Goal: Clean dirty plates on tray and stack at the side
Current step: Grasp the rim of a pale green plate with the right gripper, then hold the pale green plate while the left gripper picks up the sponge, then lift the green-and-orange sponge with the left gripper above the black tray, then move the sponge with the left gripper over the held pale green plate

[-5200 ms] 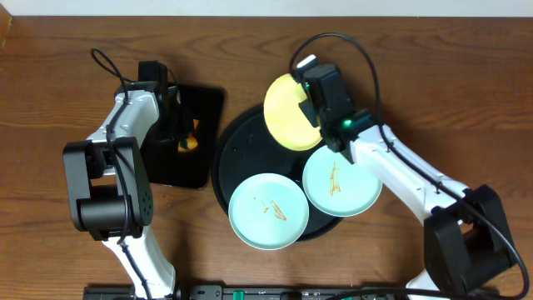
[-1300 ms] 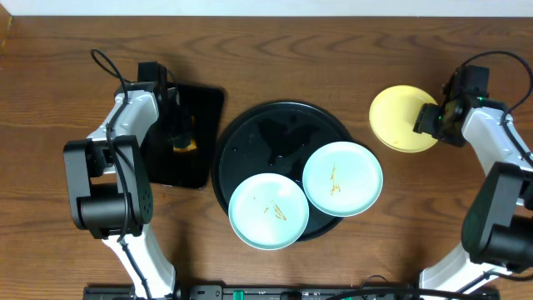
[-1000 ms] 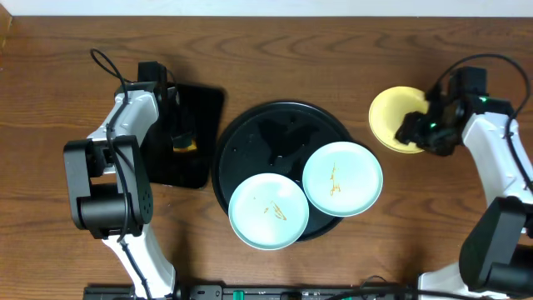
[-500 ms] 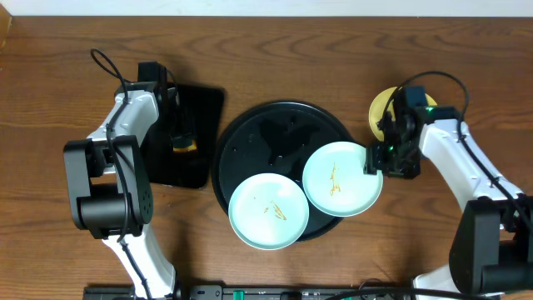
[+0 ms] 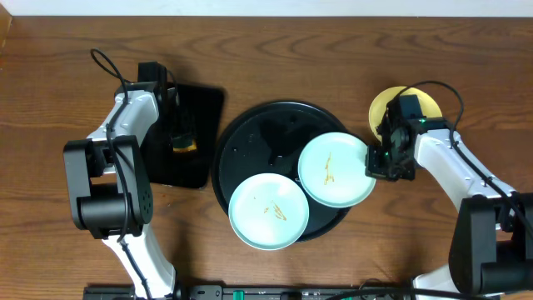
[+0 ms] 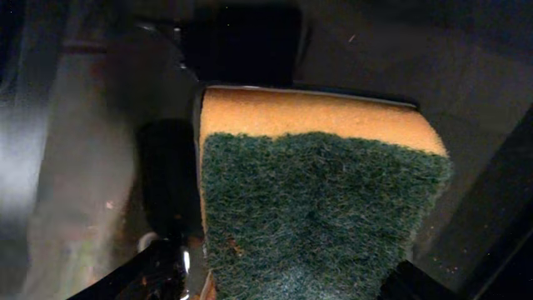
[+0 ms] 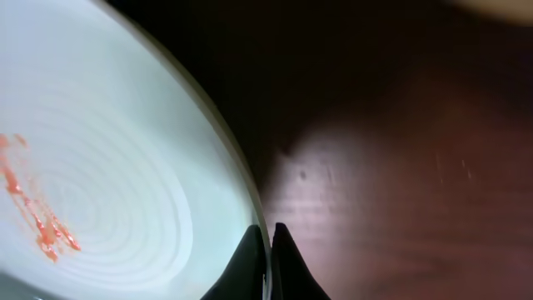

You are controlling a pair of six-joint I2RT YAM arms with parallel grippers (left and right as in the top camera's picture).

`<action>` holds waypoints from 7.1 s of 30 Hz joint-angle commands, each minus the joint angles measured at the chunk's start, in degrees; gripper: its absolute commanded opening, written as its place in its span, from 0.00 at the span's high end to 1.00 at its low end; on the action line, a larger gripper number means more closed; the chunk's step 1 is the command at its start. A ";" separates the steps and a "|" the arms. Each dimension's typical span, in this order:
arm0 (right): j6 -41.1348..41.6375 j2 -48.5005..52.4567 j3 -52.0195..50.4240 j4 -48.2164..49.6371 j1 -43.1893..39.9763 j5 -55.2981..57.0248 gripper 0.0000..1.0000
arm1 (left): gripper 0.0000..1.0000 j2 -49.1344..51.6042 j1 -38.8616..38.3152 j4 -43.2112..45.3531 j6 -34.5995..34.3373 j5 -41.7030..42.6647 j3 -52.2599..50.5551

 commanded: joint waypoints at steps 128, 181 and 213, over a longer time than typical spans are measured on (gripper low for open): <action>4.35 4.22 4.61 19.54 18.01 6.73 0.99 | 0.29 -7.26 -3.45 5.42 1.77 -6.49 -1.68; 4.61 4.26 4.50 18.69 18.01 6.71 0.99 | 0.93 -21.03 -3.45 1.09 2.89 -4.37 -2.51; 4.61 4.26 4.50 18.75 18.01 6.71 0.99 | 0.93 -23.69 -3.45 17.64 5.70 -6.99 -2.47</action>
